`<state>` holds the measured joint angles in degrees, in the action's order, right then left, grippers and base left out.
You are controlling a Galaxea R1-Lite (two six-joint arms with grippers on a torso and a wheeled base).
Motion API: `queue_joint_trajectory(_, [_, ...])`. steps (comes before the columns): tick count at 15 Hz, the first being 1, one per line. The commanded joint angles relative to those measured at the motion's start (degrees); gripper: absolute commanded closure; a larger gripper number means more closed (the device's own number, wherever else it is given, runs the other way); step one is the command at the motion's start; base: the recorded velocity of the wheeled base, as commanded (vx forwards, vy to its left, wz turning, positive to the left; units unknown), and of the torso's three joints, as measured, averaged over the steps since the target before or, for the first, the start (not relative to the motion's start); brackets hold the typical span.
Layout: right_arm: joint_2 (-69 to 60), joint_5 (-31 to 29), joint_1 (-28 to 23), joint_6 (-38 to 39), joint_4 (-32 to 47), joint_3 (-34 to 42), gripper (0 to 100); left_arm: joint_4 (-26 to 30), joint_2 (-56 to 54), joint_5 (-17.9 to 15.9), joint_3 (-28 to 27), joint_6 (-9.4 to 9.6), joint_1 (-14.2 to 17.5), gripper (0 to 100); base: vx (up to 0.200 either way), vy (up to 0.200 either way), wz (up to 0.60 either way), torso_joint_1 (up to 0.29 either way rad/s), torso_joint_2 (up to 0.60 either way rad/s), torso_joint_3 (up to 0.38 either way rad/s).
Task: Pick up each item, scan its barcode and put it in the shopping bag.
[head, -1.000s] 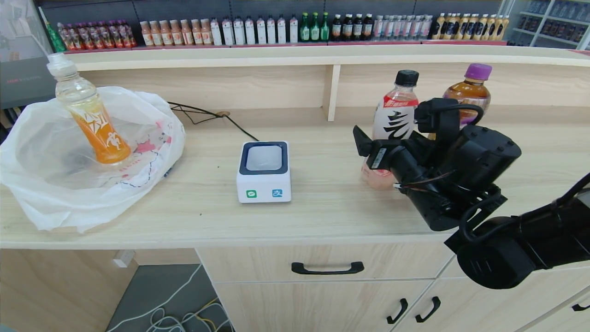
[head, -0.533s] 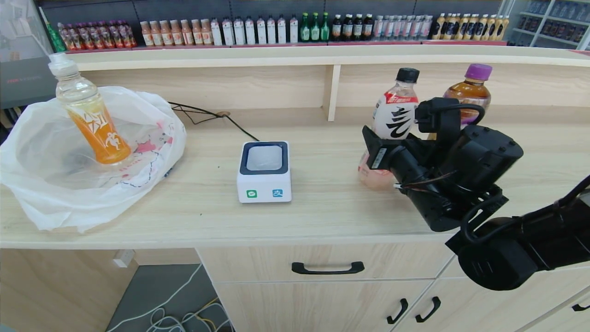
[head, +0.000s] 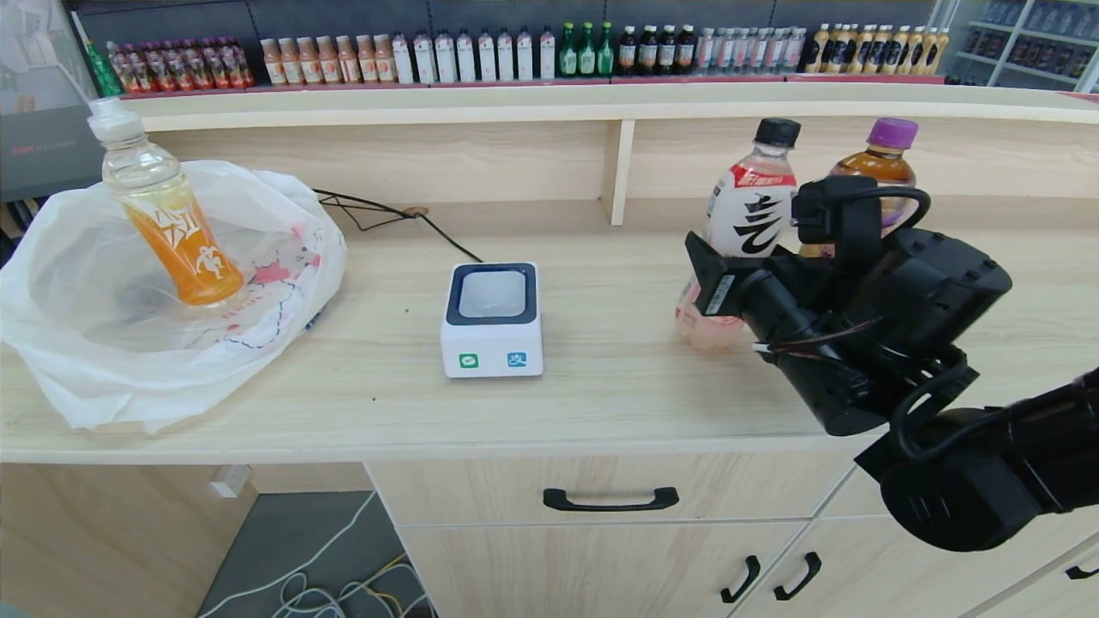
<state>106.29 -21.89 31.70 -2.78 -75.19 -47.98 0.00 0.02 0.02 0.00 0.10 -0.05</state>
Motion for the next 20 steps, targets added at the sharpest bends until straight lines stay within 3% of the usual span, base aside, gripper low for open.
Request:
queue_joint_trajectory(1, [-1.52,0.01,0.03,-0.12,-0.04,-0.18,100,0.0,-0.02,-0.02,0.0,-0.01,-0.04,0,0.0,0.0,0.0,0.0,0.0,0.0])
queue_joint_trajectory(6, [-6.18,0.1,0.65,-2.58,0.05,1.14,100,0.0,-0.02,0.06,0.0,-0.01,0.05,0,0.0,0.0,0.0,0.0,0.0,0.0])
queue_joint_trajectory(11, [-16.82,2.47,4.78,-3.64,2.77,10.72,100,0.0,-0.02,-0.02,0.0,-0.01,0.05,0,0.0,0.0,0.0,0.0,0.0,0.0])
queue_joint_trajectory(15, [-20.86,8.01,6.01,-1.7,3.12,13.44,100,0.0,-0.02,0.06,0.0,-0.01,0.05,0,0.0,0.0,0.0,0.0,0.0,0.0])
queue_joint_trajectory(20, [-24.11,22.16,5.13,1.11,3.03,17.48,100,0.0,-0.02,-0.02,0.0,-0.01,-0.04,0,0.0,0.0,0.0,0.0,0.0,0.0])
